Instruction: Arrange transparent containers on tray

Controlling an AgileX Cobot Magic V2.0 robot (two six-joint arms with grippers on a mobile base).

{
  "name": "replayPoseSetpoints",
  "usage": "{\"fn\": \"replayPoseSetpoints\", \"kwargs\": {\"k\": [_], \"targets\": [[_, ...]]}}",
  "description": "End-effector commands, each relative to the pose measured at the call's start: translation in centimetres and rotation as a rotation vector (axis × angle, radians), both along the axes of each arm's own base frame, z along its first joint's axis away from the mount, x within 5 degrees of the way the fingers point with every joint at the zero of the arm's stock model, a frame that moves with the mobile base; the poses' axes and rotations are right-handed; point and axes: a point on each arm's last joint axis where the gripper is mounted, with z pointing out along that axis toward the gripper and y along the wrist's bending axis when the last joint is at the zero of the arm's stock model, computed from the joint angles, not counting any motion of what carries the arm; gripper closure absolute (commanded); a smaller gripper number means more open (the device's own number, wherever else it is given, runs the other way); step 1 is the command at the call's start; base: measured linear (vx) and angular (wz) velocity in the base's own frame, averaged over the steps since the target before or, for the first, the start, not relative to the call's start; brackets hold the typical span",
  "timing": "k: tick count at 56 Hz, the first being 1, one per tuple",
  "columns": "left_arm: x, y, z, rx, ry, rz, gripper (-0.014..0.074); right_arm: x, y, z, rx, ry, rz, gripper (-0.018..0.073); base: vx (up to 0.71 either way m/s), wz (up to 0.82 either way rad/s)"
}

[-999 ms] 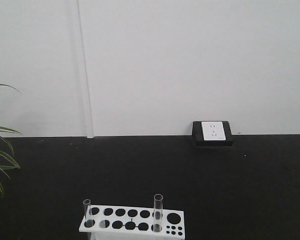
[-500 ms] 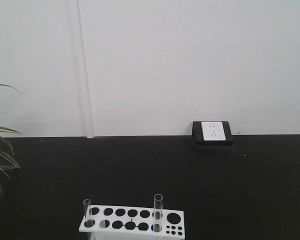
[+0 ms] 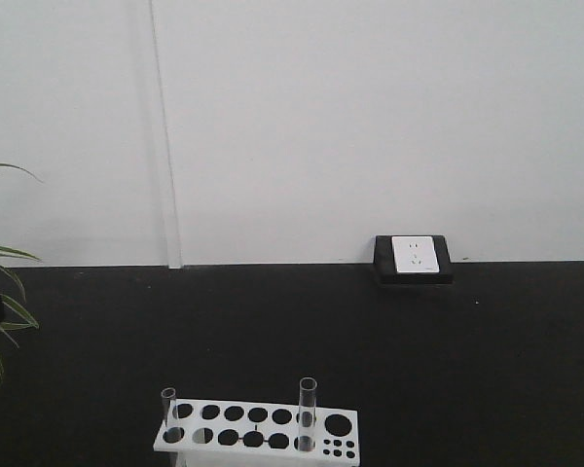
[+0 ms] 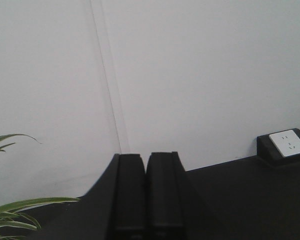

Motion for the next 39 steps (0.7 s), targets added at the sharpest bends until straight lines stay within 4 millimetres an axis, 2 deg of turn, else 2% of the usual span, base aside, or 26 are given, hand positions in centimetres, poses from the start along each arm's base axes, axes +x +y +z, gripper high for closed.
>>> {"fn": "replayPoseSetpoints", "kwargs": {"k": [1,8,16,25,29,34,39], "targets": [[-0.31,0.02,2.40,-0.033,-0.142,0.002,0.0541,-0.45,0.05,2.15,-0.034,-0.131,0.002,0.0541,0.00,0.00],[-0.30,0.01,2.34,-0.032,-0.135,0.001,0.0466,-0.45,0.05,2.14,-0.036,-0.130,0.002,0.0477,0.00,0.00],[-0.28,0.00,2.23,-0.030,-0.123,0.001,0.0310,-0.43,0.04,2.02,-0.034,-0.117,0.001,0.0340,0.00,0.00],[-0.27,0.00,2.22,-0.029,-0.122,0.000,0.0108,-0.40,0.01,1.82,-0.031,-0.094,-0.001,0.0075,0.00,0.00],[-0.27,0.00,2.22,-0.028,-0.122,0.001,0.0050,-0.40,0.01,1.82,-0.031,-0.094,-0.001,-0.0030,0.00,0.00],[-0.28,0.00,2.25,-0.029,-0.126,0.001,0.0008,-0.40,0.02,1.83,-0.032,-0.095,-0.001,-0.0135,0.00,0.00],[-0.35,0.02,2.34,-0.034,-0.132,0.001,-0.0001,-0.43,0.03,2.00,-0.032,-0.115,0.001,-0.0171,0.00,0.00]]}}
